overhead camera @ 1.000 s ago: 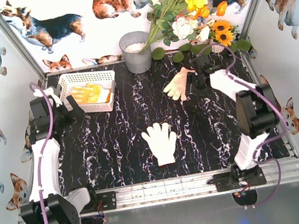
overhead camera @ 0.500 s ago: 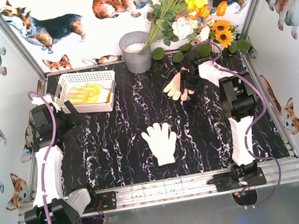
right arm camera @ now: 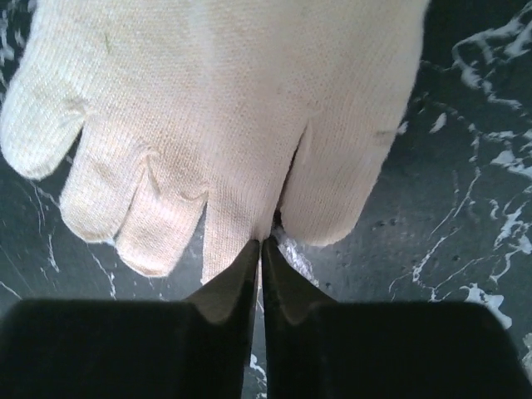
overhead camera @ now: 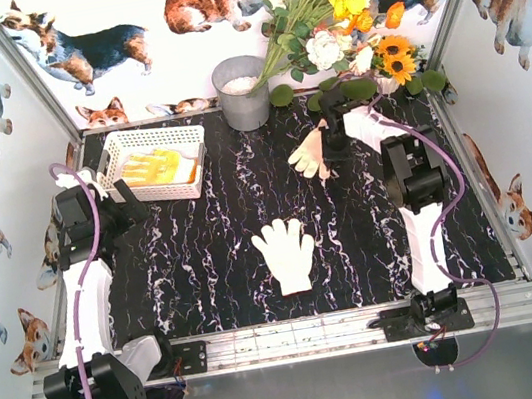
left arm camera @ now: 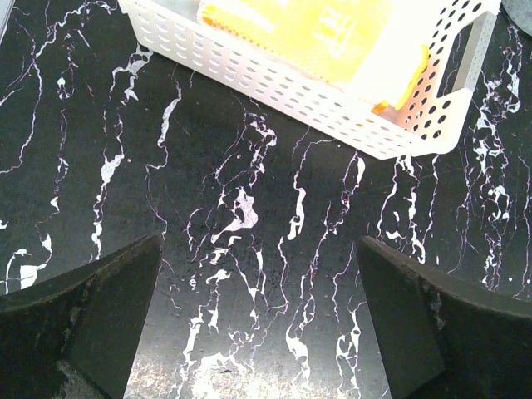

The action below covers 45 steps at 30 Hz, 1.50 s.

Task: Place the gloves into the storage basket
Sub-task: Pick up the glove from the center of the board.

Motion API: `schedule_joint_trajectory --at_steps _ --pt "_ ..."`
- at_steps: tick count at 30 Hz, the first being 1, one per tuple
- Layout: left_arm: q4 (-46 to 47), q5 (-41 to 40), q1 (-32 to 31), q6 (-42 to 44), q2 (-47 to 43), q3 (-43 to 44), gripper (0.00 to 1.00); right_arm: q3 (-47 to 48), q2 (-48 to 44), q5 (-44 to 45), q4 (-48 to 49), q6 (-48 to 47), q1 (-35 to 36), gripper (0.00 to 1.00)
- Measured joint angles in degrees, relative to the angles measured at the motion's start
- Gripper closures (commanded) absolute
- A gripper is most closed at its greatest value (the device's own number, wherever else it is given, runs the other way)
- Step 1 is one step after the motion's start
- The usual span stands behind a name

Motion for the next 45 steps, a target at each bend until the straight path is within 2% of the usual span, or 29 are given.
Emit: schedule_joint_trajectory --at_steps 12,17,20,25,30,36,41,45 --pt "0.1 1.4 0.0 -0.5 0.0 -0.3 0.04 -16.9 -10.7 -4.2 2.3 1.2 5.7 1.0" --pt "0.0 2.3 -0.3 -0.9 0.0 -1.2 0.02 -28.3 -19.1 -4.9 3.3 3.3 9.7 1.0" --pt "0.0 1.5 -2.9 -0.8 0.0 -1.2 0.01 -33.5 -25.2 -5.6 3.1 4.6 11.0 1.0" --pt "-0.1 -1.3 -14.2 0.2 0.0 -1.2 0.01 -35.1 -34.0 -6.5 3.3 6.6 10.6 1.0" --pt "1.4 -3.3 -28.2 1.4 0.0 -1.3 0.0 -34.8 -37.3 -9.0 3.8 7.6 10.5 1.0" --pt "11.6 -5.9 -46.8 0.9 0.0 -5.2 0.0 -34.2 -38.6 -12.1 2.9 9.1 10.5 1.0" --pt "18.6 -10.7 -60.6 1.4 8.8 -4.2 0.0 -32.6 -42.4 -15.0 2.1 10.8 10.5 1.0" --pt "22.8 -11.6 -65.9 3.1 15.2 -2.6 0.0 -31.5 -45.4 -17.5 2.1 11.6 10.5 1.0"
